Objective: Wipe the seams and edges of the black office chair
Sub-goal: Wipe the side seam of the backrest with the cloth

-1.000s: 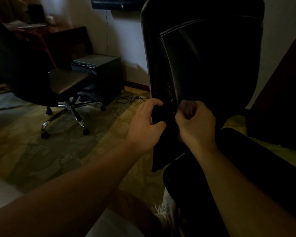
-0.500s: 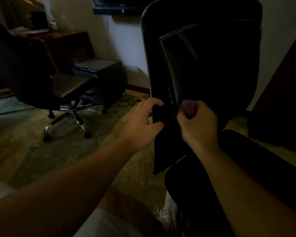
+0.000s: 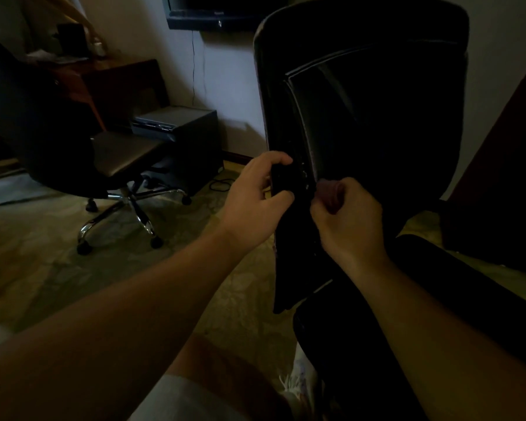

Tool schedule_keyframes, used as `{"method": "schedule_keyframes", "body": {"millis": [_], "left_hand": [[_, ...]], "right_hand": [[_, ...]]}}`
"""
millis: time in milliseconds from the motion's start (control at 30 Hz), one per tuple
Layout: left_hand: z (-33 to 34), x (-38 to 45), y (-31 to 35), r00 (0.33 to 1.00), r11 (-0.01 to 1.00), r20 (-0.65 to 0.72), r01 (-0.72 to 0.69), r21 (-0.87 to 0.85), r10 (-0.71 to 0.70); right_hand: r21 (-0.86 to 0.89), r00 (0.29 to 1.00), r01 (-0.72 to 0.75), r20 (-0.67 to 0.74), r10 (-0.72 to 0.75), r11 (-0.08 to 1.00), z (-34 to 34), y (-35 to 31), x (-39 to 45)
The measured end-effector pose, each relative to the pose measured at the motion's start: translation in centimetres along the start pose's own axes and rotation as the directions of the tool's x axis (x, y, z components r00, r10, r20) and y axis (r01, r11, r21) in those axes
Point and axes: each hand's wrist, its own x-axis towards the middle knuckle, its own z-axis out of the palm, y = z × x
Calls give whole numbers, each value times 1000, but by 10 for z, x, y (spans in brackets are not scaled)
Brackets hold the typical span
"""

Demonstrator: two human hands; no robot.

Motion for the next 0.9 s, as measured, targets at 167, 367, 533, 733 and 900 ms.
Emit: {"method": "schedule_keyframes", "body": {"millis": [167,367,533,733,900], "left_hand": [[2,-1,-1,1000,999,10,24,-23,-23],[3,-4,0,999,999,-11,34,3,-34],[3,-6,3,999,999,-23,45,21,-44],[5,-5,5,997,998,-47,56,3,-56],[8,-6,4,997,998,-41,66,-8,-67]], "right_hand": [[86,995,-29,-95,37,996,-4,-1,3],[12,1000,2,-24,-1,1000,0,-4,2],[-53,999,34,40,-32,998,0,-7,-1],[51,999,-25,-29,27,998,-1,-14,6],[16,992,-18,-124,20,1000,-3,-13,4]]}}
